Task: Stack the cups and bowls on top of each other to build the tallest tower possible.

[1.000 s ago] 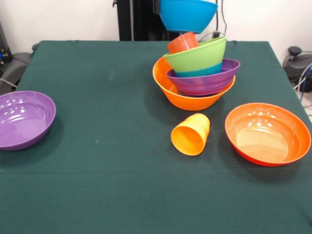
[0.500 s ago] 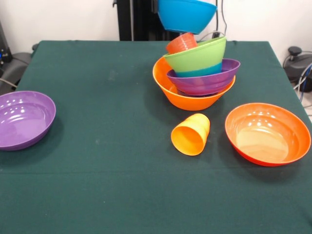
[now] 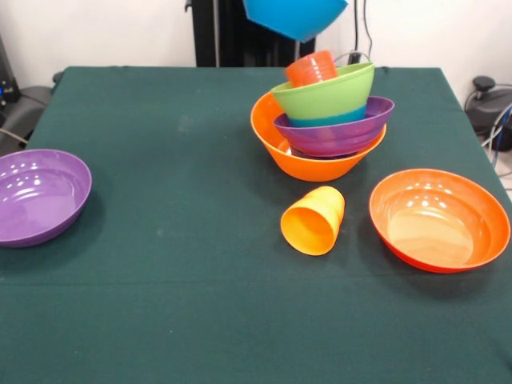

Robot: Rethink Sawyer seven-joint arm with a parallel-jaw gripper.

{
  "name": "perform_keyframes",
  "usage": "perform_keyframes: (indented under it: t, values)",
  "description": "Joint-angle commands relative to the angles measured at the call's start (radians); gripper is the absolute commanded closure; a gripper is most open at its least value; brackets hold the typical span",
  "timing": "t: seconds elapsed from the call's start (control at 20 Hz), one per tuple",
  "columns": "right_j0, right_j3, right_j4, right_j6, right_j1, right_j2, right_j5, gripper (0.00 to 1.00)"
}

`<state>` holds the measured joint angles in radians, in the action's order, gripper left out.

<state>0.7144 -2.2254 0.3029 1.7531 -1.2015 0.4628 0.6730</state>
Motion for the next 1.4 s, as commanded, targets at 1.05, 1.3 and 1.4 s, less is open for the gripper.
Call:
perform_keyframes:
  t: [1.05,1.3,1.4]
  values:
    - [0.044,0.051,-0.031,-0.146,-0.032,0.127,0.141,1.00]
    - [0.021,0.064,0.021,-0.088,0.019,0.115,0.097,1.00]
    - [0.006,0.079,0.047,-0.062,0.049,0.105,0.081,1.00]
